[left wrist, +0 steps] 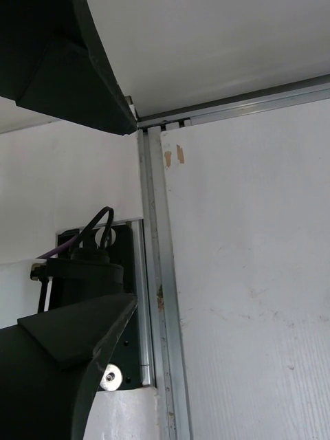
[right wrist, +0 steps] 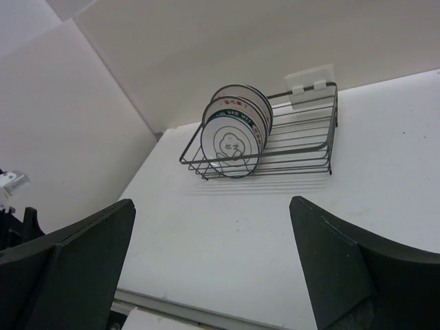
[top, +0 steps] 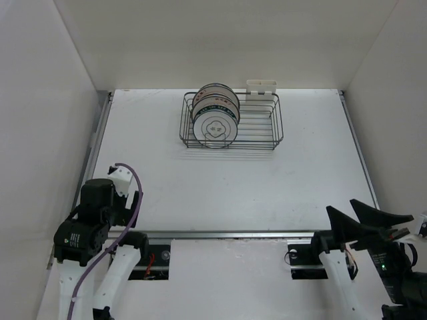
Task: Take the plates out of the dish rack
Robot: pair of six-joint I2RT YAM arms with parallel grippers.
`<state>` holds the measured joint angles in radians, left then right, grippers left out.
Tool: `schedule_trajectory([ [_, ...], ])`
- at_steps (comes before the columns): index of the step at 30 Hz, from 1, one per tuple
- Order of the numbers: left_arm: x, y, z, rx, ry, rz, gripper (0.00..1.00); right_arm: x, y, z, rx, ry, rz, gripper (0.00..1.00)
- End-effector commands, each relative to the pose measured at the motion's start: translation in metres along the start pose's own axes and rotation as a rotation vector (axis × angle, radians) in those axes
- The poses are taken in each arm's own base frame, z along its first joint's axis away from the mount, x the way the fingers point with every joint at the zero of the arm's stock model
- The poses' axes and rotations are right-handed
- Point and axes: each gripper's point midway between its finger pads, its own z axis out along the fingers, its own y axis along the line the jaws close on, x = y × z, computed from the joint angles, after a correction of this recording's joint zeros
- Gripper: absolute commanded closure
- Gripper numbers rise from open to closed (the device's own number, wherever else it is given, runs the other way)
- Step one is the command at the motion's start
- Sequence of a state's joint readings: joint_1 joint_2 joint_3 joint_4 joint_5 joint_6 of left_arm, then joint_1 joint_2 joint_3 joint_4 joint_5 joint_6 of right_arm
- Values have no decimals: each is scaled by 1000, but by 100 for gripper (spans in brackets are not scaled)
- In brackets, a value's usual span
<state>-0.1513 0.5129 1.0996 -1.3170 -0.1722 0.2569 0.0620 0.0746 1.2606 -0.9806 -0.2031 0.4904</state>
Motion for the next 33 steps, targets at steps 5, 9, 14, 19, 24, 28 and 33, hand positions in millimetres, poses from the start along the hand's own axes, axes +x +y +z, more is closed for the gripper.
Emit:
schedule_trajectory([
  [5, -20, 1, 4, 17, -33, 51, 0, -5, -10, 91, -22, 159, -144, 0],
  [9, -43, 3, 11, 20, -19, 26, 0, -4, -18, 191, -129, 245, -265, 0],
  [14, -75, 11, 25, -18, 8, -17, 0, 13, -36, 314, -213, 313, -423, 0],
  [19, -118, 33, 38, -112, -8, -2, 0, 69, -34, 428, -272, 429, -528, 3],
  [24, -156, 50, 46, -192, -70, -6, 0, 148, -24, 452, -426, 552, -565, 26],
  [28, -165, 47, 66, -187, -44, -11, 0, 201, -18, 455, -523, 636, -547, 31],
  [33, -172, 44, 88, -190, -3, -29, 0, 243, -21, 464, -605, 703, -490, 51],
])
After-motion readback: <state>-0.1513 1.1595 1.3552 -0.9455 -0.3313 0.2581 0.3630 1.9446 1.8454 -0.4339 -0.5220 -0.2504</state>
